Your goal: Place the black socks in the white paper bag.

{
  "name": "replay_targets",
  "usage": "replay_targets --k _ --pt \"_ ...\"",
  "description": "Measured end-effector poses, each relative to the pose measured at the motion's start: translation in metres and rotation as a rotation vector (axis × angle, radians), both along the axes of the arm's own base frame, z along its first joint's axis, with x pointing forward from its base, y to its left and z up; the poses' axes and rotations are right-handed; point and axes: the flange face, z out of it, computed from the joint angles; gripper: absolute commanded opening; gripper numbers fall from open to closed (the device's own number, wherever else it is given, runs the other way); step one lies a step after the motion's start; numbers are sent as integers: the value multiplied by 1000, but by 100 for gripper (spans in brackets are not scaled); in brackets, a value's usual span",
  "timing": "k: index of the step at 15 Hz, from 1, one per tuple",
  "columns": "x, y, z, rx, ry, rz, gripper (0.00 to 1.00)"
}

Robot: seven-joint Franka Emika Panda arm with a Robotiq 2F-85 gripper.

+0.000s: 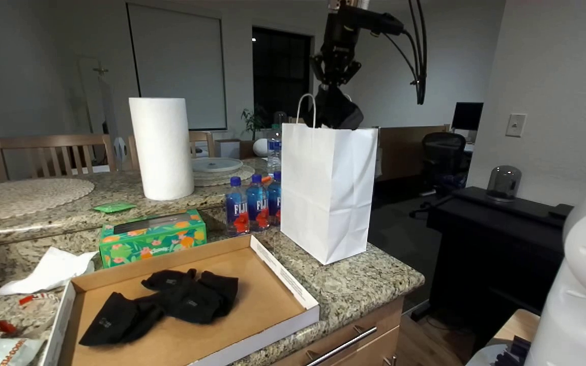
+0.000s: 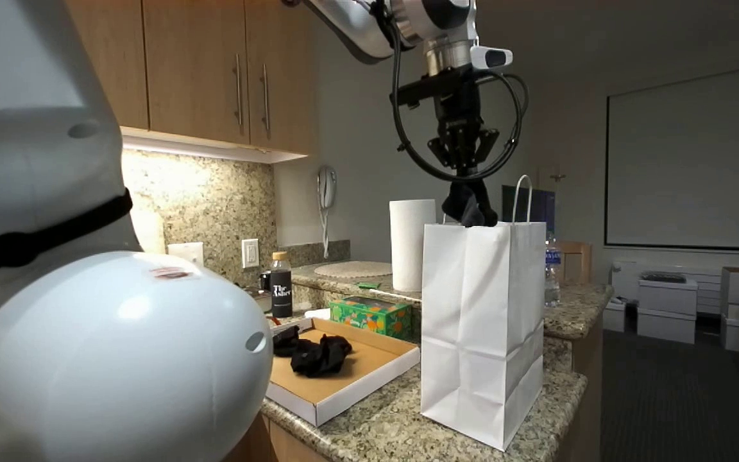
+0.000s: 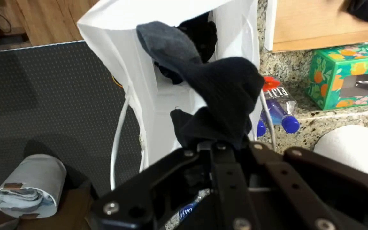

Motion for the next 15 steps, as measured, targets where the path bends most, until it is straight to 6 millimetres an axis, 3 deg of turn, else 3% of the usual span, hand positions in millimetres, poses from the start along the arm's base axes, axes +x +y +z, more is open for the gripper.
replay_targets --k 1,2,9,12,15 --pt "2 -1 -4 10 4 -5 33" --pt "4 -3 -6 23 6 -12 34" --pt "7 -13 -6 69 -12 -43 78" --pt "-6 1 22 59 -67 -17 97" --pt "-34 49 70 17 -152 63 100"
